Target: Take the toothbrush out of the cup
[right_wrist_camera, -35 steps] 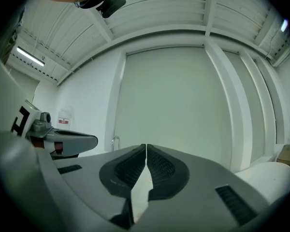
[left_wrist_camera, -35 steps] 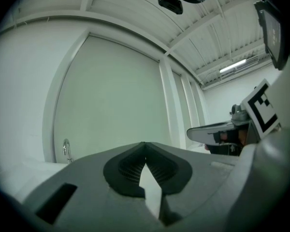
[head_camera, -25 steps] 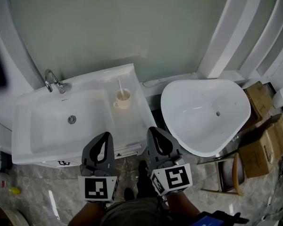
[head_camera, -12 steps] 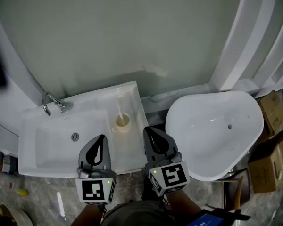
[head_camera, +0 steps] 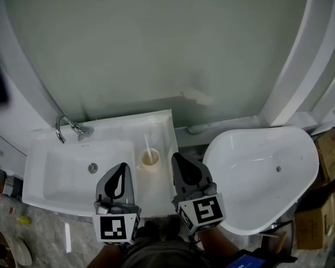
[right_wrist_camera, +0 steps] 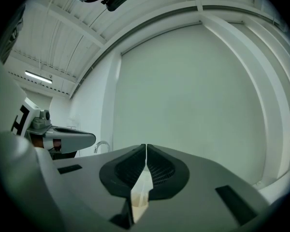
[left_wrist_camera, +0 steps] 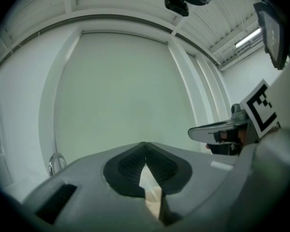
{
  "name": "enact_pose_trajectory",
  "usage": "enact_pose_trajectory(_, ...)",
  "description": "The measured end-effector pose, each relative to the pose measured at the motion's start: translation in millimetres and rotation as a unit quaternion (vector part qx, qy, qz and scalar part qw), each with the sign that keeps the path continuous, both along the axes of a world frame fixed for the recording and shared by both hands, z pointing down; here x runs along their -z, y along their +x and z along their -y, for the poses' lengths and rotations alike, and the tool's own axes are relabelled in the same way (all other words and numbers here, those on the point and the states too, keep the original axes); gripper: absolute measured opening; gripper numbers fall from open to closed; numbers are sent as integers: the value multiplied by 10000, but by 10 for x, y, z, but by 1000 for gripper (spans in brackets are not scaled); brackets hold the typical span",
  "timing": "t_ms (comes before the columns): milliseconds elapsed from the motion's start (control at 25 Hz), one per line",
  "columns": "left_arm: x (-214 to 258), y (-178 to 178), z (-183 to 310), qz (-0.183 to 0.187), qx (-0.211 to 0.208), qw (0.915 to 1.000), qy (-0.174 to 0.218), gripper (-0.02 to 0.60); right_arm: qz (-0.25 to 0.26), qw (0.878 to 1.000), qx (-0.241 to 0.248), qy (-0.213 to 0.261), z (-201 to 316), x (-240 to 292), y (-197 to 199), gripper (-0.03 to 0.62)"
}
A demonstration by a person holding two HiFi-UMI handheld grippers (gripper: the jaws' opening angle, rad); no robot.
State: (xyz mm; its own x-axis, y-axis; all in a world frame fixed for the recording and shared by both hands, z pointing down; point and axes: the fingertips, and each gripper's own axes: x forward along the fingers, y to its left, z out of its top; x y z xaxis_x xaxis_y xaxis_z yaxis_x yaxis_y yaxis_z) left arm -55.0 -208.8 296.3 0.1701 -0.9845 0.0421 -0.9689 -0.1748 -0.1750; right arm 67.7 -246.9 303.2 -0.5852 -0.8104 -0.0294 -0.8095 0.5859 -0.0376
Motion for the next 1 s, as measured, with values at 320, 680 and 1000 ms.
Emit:
enact_pose_trajectory(320,-178,-321,261,-204,244,9993,-175,12,-231,9993,203,-196,294,-217,-326,15)
enact_pose_trajectory(680,-508,-568,729,-399,132,9973,-604,11,-645,9952,299,-677,655,-673,-680,15)
enact_pose_trajectory(1000,-953,-716,1055,-547,72,9924,-1104,11,-869,9887,333,-1173,907,-1144,-908,16)
